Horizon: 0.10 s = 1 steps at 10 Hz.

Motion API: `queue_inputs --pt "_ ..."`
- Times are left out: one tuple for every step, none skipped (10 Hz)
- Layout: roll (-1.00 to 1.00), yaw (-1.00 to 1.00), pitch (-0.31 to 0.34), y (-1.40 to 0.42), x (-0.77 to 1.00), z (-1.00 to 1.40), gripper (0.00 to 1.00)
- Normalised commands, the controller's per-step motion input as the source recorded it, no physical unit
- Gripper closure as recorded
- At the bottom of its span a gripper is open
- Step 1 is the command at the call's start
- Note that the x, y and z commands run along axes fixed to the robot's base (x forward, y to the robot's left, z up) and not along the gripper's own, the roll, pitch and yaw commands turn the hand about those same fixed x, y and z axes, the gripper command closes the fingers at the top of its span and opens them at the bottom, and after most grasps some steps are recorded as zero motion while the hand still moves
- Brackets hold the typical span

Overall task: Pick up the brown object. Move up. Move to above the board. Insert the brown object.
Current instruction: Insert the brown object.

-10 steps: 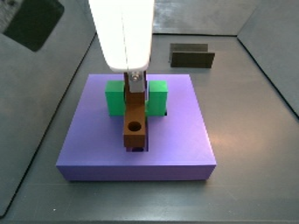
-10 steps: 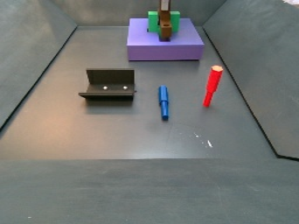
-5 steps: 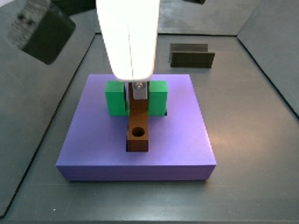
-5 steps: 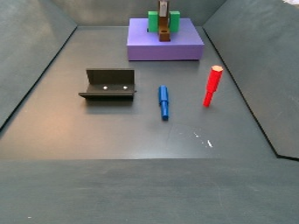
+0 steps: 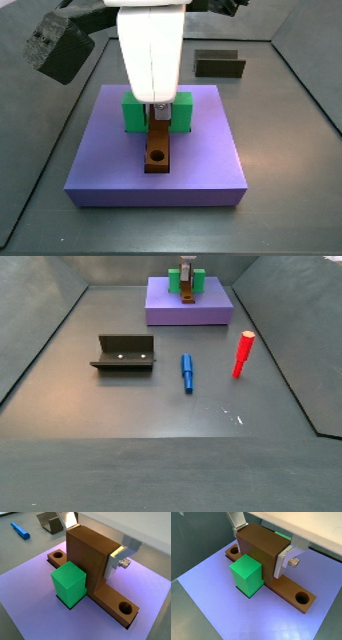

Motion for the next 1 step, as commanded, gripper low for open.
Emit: queue_inputs --pt "0.0 0.0 0.0 0.0 0.0 0.0 1.0"
